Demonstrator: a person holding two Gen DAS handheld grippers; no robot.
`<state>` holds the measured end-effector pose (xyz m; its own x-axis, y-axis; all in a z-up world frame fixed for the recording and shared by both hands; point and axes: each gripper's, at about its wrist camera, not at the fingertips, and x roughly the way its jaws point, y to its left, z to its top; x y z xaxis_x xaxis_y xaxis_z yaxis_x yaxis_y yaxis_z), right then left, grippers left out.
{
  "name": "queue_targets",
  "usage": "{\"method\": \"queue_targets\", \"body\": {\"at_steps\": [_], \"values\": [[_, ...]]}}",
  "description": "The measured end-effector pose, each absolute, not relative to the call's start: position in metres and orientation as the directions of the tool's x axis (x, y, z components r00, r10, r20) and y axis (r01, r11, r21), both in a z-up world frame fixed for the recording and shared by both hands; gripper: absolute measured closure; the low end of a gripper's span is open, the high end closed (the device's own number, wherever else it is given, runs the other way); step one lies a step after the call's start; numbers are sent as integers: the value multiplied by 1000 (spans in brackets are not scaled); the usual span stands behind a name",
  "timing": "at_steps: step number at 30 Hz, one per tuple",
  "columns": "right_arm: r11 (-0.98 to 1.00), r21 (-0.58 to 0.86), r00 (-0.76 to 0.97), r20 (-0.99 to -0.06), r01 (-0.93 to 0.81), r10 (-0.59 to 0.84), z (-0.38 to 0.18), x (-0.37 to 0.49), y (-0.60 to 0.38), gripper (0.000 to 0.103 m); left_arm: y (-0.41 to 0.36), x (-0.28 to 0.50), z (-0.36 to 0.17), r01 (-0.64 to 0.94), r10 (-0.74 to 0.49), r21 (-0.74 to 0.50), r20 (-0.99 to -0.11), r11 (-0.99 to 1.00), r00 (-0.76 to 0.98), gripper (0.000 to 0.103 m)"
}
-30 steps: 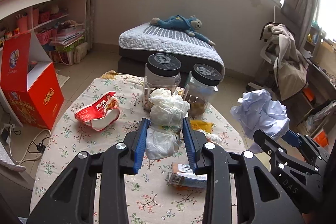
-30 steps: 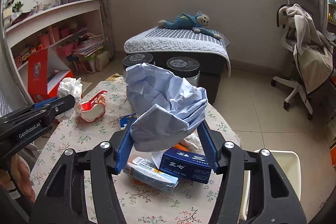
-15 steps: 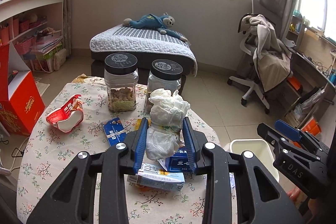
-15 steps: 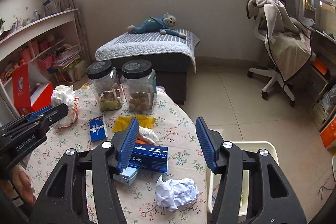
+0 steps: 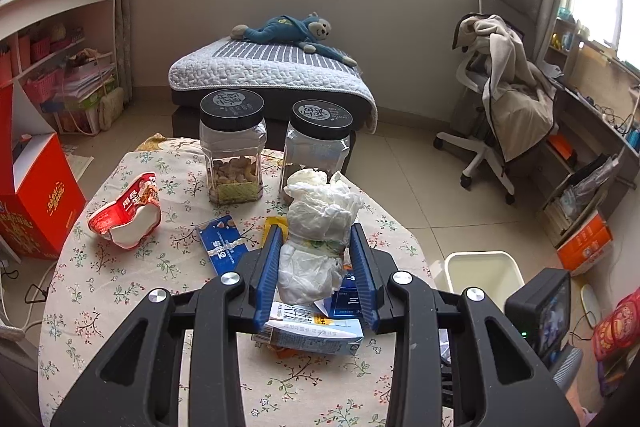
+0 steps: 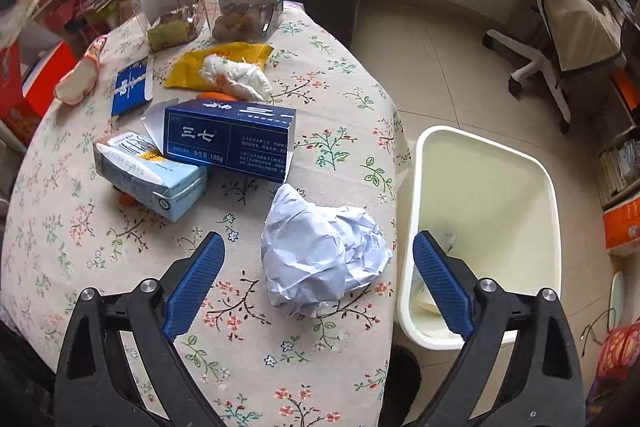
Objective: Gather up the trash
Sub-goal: 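Drop the blue paper into the bin with the right tool while the left tool drops the tissues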
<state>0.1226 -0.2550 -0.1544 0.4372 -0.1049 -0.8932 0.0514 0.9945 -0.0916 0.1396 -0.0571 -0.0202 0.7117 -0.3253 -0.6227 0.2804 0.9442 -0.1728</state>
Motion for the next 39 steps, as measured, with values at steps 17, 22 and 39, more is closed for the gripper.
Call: {"method": "queue_targets", "body": {"at_steps": [17, 22, 39], "values": [[995, 99, 652, -754, 0, 75, -69, 119, -236, 66, -41, 140, -16, 226, -278, -163, -609, 960, 742, 68], [998, 43, 746, -665, 42, -3, -43, 111, -249, 66, -55, 137, -15, 241, -285, -155, -602, 958, 745, 68], [925, -18, 736, -599, 380, -314, -27, 79, -361, 68, -126, 129, -23, 336, -357, -155, -613, 929, 705, 68]]}}
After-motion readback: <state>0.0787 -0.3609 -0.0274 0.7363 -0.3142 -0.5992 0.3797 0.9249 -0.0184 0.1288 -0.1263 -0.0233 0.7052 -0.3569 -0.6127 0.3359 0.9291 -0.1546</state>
